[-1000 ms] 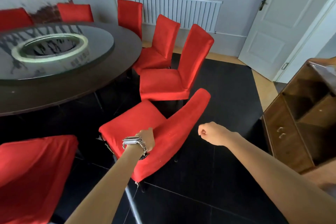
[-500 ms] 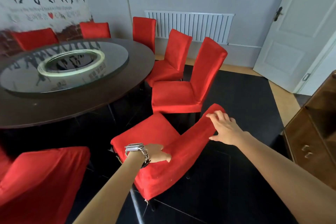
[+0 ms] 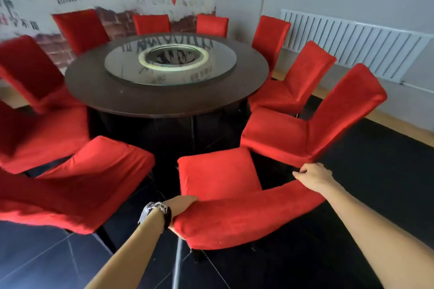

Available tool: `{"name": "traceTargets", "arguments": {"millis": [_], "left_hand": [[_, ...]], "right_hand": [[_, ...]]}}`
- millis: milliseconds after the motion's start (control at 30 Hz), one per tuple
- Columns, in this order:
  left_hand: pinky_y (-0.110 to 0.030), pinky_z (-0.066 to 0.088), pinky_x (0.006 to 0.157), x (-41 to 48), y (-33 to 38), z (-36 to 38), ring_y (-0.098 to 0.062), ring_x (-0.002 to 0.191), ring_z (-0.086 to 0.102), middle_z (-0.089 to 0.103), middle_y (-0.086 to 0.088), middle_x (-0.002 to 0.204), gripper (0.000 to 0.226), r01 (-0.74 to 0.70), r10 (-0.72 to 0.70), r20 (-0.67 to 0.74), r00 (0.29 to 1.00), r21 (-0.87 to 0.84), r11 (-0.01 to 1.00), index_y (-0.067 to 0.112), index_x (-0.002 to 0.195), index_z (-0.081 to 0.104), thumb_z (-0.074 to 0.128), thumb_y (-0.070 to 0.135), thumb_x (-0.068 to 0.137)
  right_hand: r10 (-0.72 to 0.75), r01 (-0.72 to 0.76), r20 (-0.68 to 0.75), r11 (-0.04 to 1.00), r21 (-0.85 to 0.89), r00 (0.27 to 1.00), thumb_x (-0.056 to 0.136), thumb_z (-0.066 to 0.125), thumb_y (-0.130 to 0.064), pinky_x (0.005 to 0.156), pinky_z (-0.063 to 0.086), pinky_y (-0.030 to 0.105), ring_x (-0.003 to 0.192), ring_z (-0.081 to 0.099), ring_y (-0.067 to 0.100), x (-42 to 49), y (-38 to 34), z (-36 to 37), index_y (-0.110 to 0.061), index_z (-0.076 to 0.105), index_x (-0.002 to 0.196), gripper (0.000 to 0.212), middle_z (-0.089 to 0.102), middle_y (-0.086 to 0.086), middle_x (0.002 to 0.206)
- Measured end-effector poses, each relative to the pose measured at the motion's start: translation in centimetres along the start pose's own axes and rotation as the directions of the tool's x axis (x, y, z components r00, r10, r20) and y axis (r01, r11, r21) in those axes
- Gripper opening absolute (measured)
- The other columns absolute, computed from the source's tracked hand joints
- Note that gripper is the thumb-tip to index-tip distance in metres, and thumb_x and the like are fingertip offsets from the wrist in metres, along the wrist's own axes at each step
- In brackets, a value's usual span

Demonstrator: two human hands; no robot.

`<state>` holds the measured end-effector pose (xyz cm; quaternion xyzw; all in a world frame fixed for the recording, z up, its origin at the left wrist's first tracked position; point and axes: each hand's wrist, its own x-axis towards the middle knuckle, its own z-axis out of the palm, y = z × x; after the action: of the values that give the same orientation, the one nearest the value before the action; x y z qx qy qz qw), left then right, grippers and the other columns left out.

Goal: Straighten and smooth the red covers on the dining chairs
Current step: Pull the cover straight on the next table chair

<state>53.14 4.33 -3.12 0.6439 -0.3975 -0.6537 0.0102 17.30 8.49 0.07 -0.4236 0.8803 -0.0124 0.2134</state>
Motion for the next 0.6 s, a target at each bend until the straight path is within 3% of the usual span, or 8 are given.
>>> {"name": "traceTargets", "arguments": {"millis": [67, 100, 167, 233, 333, 400, 500, 600], "left_hand": [[-0.047, 0.046, 0.099, 0.1, -0.2, 0.8, -0.034, 0.109, 0.060, 0.063, -0.019, 0.117, 0.038, -0.022, 0.018, -0.088, 0.996, -0.037, 0.999, 0.003, 0.110, 0.065, 0.054, 0.032, 0.089], [-0.045, 0.050, 0.091, -0.1, -0.3, 1.0, -0.033, 0.097, 0.064, 0.066, -0.019, 0.106, 0.031, -0.019, 0.011, -0.108, 0.994, -0.080, 0.997, 0.004, 0.099, 0.068, 0.054, 0.030, 0.089], [-0.045, 0.056, 0.066, -1.0, -0.8, 1.3, -0.034, 0.073, 0.067, 0.067, -0.019, 0.089, 0.025, 0.052, -0.084, -0.108, 0.991, -0.268, 0.962, 0.005, 0.091, 0.066, 0.061, 0.028, 0.086], [-0.052, 0.057, 0.061, -1.7, -1.3, 1.7, -0.042, 0.082, 0.066, 0.062, -0.023, 0.105, 0.034, 0.114, -0.171, -0.088, 0.981, -0.444, 0.889, 0.006, 0.103, 0.061, 0.071, 0.028, 0.078], [-0.057, 0.056, 0.062, -2.5, -1.6, 2.1, -0.046, 0.087, 0.064, 0.052, -0.025, 0.117, 0.050, 0.145, -0.239, -0.077, 0.968, -0.606, 0.782, 0.006, 0.105, 0.056, 0.081, 0.024, 0.065], [-0.047, 0.057, 0.051, -2.8, -1.4, 2.7, -0.040, 0.079, 0.063, 0.053, -0.024, 0.108, 0.047, 0.145, -0.253, -0.077, 0.964, -0.648, 0.748, 0.004, 0.100, 0.056, 0.080, 0.025, 0.066], [-0.026, 0.050, 0.034, -2.6, -1.0, 3.1, -0.026, 0.057, 0.058, 0.056, -0.015, 0.073, 0.025, 0.096, -0.231, -0.123, 0.965, -0.654, 0.750, 0.001, 0.085, 0.055, 0.065, 0.024, 0.083], [-0.021, 0.045, 0.031, -2.0, -0.8, 2.6, -0.020, 0.032, 0.052, 0.051, -0.009, 0.047, 0.027, 0.036, -0.195, -0.176, 0.965, -0.647, 0.762, 0.003, 0.067, 0.053, 0.054, 0.016, 0.092]], "right_hand": [[-0.036, 0.035, -0.004, 0.999, -0.020, 0.999, 0.094, 0.049, -0.041, 0.097, 0.043, 0.045, 0.114, 0.052, 0.035, 1.0, 0.7, 0.0, -0.015, 0.061, 0.096, 0.029, 0.058, 0.013, 0.121], [-0.033, 0.033, -0.008, 0.999, 0.011, 0.999, 0.094, 0.050, -0.037, 0.090, 0.046, 0.040, 0.108, 0.056, 0.035, 1.5, 1.1, -0.2, -0.011, 0.062, 0.094, 0.029, 0.061, 0.014, 0.116], [0.031, -0.041, 0.061, 0.985, 0.170, 0.998, 0.092, 0.053, -0.034, 0.081, 0.047, 0.039, 0.106, 0.057, 0.037, 2.2, 2.0, -0.9, -0.006, 0.060, 0.103, 0.030, 0.059, 0.017, 0.120], [0.116, -0.224, 0.276, 0.889, 0.399, 0.954, 0.090, 0.059, -0.035, 0.074, 0.051, 0.048, 0.111, 0.054, 0.043, 2.5, 2.6, -1.4, -0.008, 0.051, 0.118, 0.040, 0.050, 0.022, 0.130], [0.008, -0.318, 0.505, 0.786, 0.530, 0.863, 0.090, 0.061, -0.032, 0.086, 0.053, 0.051, 0.117, 0.051, 0.045, 3.9, 3.7, -1.9, -0.006, 0.051, 0.124, 0.044, 0.050, 0.022, 0.129], [-0.080, -0.325, 0.565, 0.749, 0.578, 0.821, 0.093, 0.056, -0.028, 0.095, 0.049, 0.051, 0.120, 0.052, 0.042, 4.3, 4.2, -1.7, -0.002, 0.052, 0.129, 0.045, 0.055, 0.019, 0.118], [-0.075, -0.365, 0.534, 0.650, 0.667, 0.843, 0.093, 0.052, -0.018, 0.101, 0.043, 0.051, 0.123, 0.050, 0.040, 4.5, 4.4, -0.6, 0.001, 0.049, 0.133, 0.044, 0.055, 0.021, 0.119], [-0.037, -0.301, 0.415, 0.629, 0.717, 0.909, 0.089, 0.057, -0.011, 0.098, 0.045, 0.051, 0.121, 0.051, 0.042, 4.6, 4.2, 0.0, 0.006, 0.049, 0.130, 0.045, 0.052, 0.027, 0.131]]}}
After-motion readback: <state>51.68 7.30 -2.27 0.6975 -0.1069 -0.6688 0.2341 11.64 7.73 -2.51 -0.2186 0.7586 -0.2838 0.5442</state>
